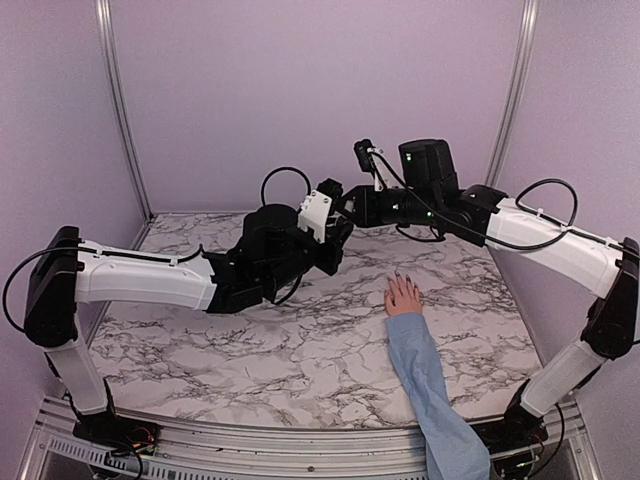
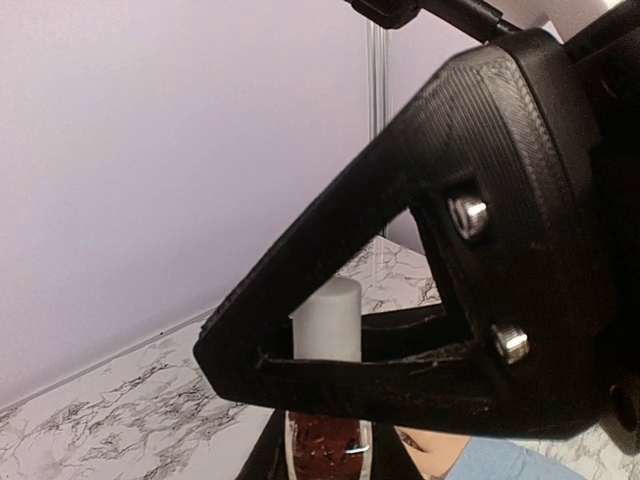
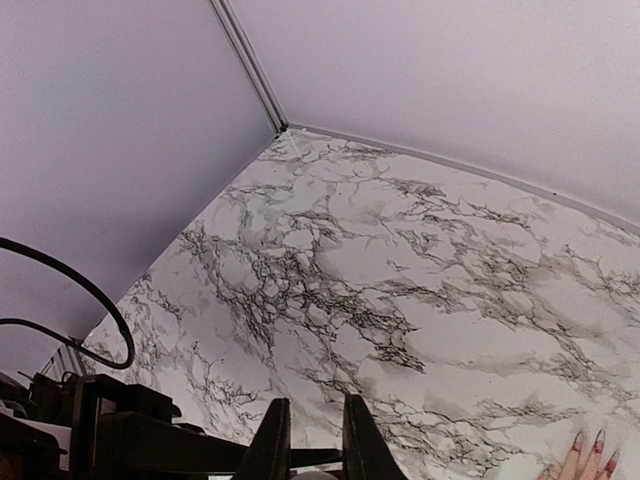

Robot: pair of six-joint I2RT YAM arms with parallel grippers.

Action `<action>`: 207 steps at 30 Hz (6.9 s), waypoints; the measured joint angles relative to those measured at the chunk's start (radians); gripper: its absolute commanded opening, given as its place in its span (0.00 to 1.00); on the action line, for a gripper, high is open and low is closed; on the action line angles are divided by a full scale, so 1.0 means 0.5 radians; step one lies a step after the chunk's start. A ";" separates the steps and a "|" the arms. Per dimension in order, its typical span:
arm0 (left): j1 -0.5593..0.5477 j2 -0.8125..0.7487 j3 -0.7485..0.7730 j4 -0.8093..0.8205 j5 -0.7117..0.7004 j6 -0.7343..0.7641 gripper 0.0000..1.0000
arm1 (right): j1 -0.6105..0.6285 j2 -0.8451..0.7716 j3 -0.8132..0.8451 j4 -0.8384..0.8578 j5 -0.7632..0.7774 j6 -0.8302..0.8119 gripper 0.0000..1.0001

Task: Paint the nails
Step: Screw the nail polish bottle, then place the nail polish bottle at the center of the board.

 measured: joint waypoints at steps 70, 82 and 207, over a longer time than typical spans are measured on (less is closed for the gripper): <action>0.227 -0.449 -0.228 0.187 1.369 -0.453 0.00 | -0.199 -0.204 0.007 0.263 -1.425 -0.403 0.00; 0.124 -0.439 -0.216 0.030 0.633 -0.178 0.00 | -0.081 -0.105 0.067 0.226 -0.855 -0.365 0.00; 0.146 -0.521 -0.324 0.073 0.832 0.011 0.00 | -0.060 -0.124 0.214 -0.056 -0.821 -0.312 0.52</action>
